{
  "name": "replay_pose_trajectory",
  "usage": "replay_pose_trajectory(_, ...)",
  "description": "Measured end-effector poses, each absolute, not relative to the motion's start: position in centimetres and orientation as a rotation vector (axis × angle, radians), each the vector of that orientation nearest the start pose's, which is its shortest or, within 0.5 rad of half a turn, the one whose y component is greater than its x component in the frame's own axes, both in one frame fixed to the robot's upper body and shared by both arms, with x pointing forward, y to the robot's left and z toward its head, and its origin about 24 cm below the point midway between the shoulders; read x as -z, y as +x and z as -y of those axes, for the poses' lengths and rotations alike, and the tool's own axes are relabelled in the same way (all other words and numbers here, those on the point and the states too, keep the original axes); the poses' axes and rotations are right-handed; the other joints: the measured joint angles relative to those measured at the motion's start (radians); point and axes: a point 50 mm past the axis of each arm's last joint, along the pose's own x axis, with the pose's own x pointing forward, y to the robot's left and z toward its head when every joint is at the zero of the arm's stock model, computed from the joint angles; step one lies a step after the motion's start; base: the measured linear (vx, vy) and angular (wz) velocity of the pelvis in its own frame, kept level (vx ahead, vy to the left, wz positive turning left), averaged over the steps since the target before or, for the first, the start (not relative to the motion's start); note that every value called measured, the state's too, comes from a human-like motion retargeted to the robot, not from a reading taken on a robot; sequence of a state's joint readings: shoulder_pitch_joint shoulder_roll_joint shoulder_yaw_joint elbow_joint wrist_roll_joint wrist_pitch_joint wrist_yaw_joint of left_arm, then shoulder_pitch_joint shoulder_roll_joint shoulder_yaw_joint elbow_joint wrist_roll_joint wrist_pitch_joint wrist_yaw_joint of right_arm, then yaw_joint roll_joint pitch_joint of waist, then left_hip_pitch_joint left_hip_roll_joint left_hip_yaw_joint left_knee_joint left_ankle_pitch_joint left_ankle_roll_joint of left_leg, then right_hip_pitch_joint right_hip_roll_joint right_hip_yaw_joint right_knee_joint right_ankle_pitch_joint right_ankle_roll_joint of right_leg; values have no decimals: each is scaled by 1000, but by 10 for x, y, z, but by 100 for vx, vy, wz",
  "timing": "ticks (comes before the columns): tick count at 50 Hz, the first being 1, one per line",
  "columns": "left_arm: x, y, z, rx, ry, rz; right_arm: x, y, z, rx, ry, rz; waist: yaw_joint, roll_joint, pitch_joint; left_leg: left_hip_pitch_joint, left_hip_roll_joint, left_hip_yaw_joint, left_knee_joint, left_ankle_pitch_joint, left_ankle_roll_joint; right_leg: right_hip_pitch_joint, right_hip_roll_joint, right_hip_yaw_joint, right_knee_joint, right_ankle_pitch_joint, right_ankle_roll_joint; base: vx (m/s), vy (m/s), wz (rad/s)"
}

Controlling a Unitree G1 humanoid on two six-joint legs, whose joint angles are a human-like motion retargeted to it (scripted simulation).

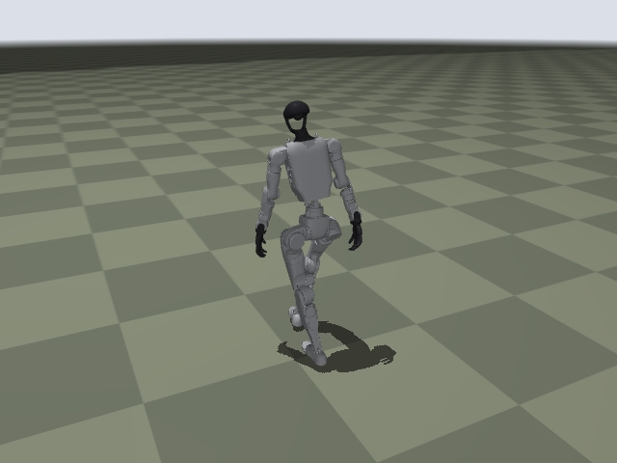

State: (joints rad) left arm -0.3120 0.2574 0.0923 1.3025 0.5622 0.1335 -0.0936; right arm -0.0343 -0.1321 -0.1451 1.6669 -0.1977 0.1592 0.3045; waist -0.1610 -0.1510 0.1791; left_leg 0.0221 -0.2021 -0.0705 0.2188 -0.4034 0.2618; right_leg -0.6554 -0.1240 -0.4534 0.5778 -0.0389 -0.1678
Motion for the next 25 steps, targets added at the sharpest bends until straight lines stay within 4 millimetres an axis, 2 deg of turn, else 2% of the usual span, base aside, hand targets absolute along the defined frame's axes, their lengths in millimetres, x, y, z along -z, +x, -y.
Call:
replay_pose_trajectory(2,126,190,-248,122,627,-1162,173,-24,185,-127,162,-1816,-1,4,-6,43,15,-4,20,16,0,81,38,16,-81,19,-67,94,-22,-1)
replay_pose_trajectory(5,128,187,-242,132,593,-1151,173,-38,183,-119,159,-1841,16,-4,-32,115,12,-12,38,59,0,235,-26,-176,-138,143,-94,89,-6,-16)
replay_pose_trajectory(7,134,179,-235,146,584,-1159,172,-43,186,-137,141,-1843,62,-24,-38,133,-9,9,75,118,0,189,8,19,-101,192,-93,90,-24,-68)
replay_pose_trajectory(8,137,173,-232,148,578,-1172,172,-42,189,-149,114,-1842,85,-26,-36,147,-6,30,100,149,0,213,2,13,-91,195,-93,98,-20,-82)
replay_pose_trajectory(12,155,130,-228,176,519,-1312,173,-24,203,-159,-80,-1817,127,-16,-51,195,69,273,271,345,0,342,46,45,-105,130,-92,102,-5,-97)
replay_pose_trajectory(15,162,105,-227,217,504,-1382,176,10,207,-119,-163,-1694,146,0,-24,86,96,268,626,477,0,452,69,50,-149,94,-91,77,-7,-68)
replay_pose_trajectory(17,165,90,-230,236,517,-1434,176,30,204,-101,-150,-1619,169,8,-9,-41,53,195,887,433,0,519,94,73,-206,96,-91,66,-10,-40)
replay_pose_trajectory(18,166,83,-232,238,526,-1463,176,41,202,-97,-135,-1586,175,13,-5,-108,71,173,1025,333,0,545,112,88,-228,91,-91,67,-31,-40)
replay_pose_trajectory(20,167,68,-236,229,530,-1523,175,61,197,-103,-112,-1525,203,30,-4,-212,177,169,1209,206,0,599,156,123,-276,81,-91,75,-35,-61)
replay_pose_trajectory(22,169,54,-237,213,504,-1566,173,81,190,-116,-108,-1468,234,60,-8,-306,262,171,1259,152,0,657,209,143,-334,78,-92,75,-3,-64)
replay_pose_trajectory(25,172,30,-233,200,420,-1628,169,107,178,-155,-127,-1396,264,95,-17,-417,333,222,1138,151,0,747,270,165,-414,74,-92,63,36,-47)
